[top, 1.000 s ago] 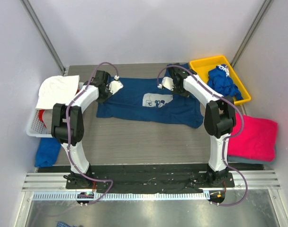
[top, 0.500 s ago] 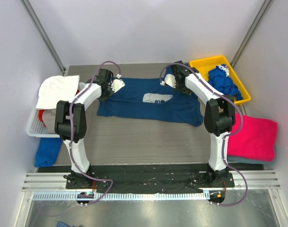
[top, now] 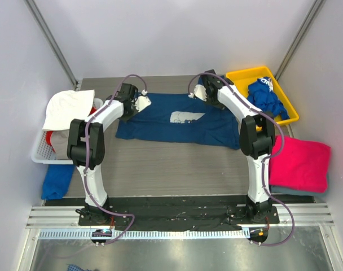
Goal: Fold and stack the t-shirts
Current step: Fold the flattened tshirt in 1/3 of the way
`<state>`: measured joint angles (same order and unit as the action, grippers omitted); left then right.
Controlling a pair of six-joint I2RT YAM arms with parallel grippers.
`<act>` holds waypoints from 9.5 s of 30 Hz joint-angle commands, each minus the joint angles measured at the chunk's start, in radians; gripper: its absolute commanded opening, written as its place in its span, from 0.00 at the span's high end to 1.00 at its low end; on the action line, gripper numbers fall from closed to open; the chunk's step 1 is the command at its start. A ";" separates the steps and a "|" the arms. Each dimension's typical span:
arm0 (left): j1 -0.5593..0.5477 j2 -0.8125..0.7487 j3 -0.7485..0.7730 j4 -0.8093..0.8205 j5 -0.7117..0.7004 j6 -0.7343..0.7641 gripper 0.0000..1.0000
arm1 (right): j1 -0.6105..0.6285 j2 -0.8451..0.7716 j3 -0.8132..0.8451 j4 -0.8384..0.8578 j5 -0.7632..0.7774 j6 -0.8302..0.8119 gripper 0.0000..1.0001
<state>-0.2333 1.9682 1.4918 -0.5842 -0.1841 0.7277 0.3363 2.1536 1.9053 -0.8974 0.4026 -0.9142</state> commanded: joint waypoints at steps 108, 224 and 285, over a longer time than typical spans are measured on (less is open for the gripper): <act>-0.046 -0.138 -0.327 0.277 -0.166 0.018 0.01 | -0.008 0.169 0.156 0.196 0.128 -0.025 0.70; -0.052 -0.127 -0.364 0.291 -0.175 0.022 0.00 | 0.044 0.264 0.282 0.216 -0.174 0.242 0.99; -0.057 -0.187 -0.384 0.287 -0.103 -0.120 0.00 | -0.131 -0.571 -0.839 0.230 -0.429 0.414 0.40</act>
<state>-0.2867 1.8141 1.1206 -0.3023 -0.2924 0.6071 0.2306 1.5543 1.0615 -0.6781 0.0402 -0.4744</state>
